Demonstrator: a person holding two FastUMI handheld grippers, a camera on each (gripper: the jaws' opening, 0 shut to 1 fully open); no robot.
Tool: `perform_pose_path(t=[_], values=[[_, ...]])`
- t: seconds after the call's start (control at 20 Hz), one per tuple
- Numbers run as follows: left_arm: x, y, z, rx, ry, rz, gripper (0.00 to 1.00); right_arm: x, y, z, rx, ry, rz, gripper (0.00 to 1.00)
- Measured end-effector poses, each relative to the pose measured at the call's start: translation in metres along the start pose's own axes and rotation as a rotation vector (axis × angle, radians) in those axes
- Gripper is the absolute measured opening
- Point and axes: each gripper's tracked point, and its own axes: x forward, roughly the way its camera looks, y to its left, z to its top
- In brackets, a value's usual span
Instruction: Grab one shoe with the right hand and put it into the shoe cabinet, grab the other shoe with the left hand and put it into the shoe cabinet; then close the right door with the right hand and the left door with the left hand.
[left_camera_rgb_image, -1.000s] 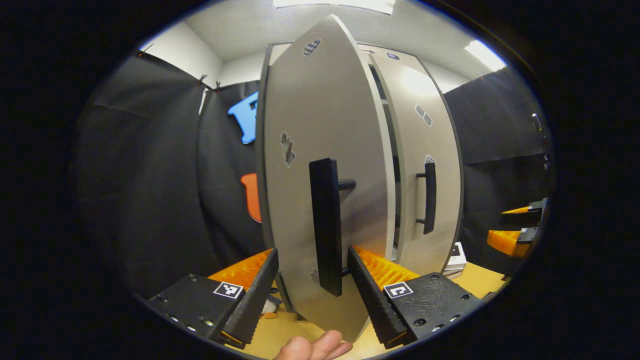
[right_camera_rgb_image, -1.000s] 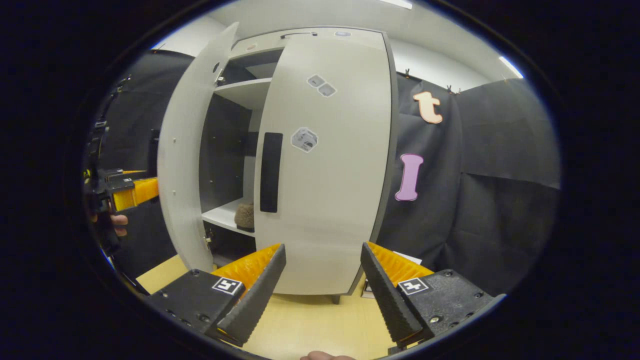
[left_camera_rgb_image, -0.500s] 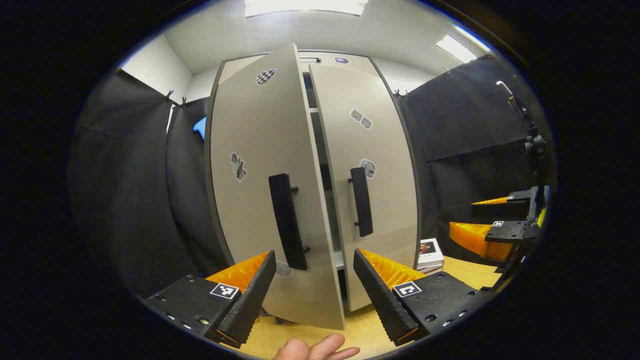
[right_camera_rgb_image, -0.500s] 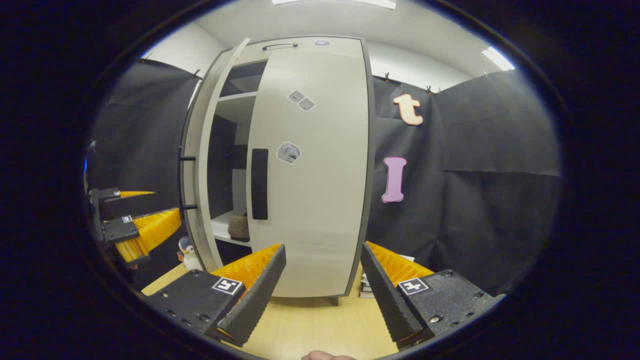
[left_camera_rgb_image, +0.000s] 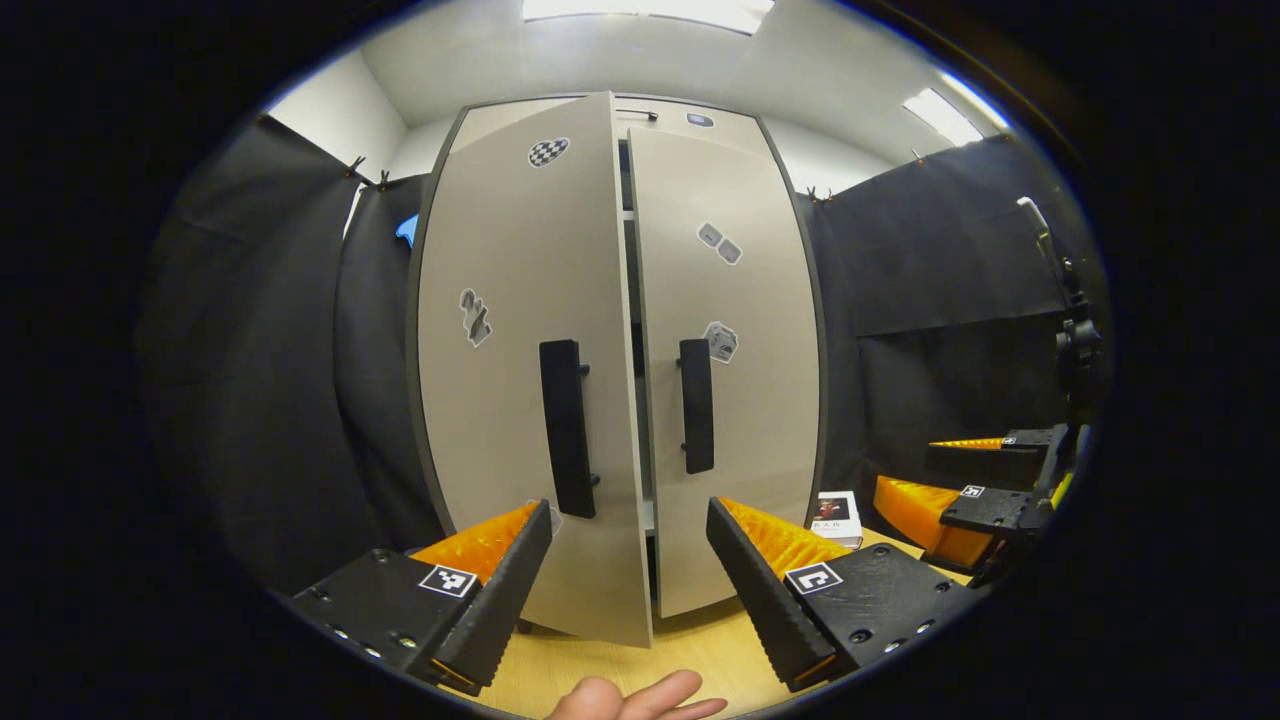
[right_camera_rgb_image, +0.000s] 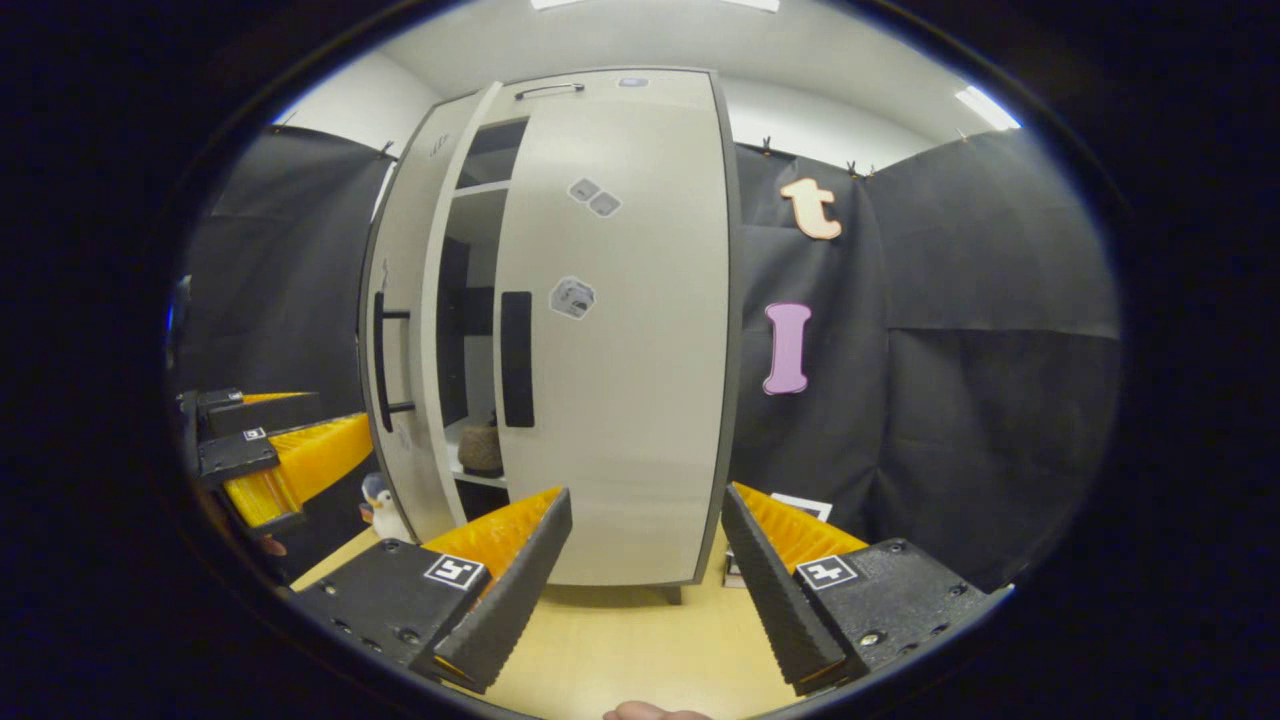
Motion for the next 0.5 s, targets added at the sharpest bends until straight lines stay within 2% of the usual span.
perform_pose_path(t=[0.2, 0.5], values=[[0.003, -0.001, -0.002, -0.021, 0.021, 0.034, 0.96, 0.006, -0.017, -0.005, 0.002, 0.009, -0.001, 0.98], [0.009, 0.005, -0.021, -0.048, 0.086, 0.125, 0.96, 0.022, -0.027, -0.023, -0.022, 0.036, 0.048, 0.98]])
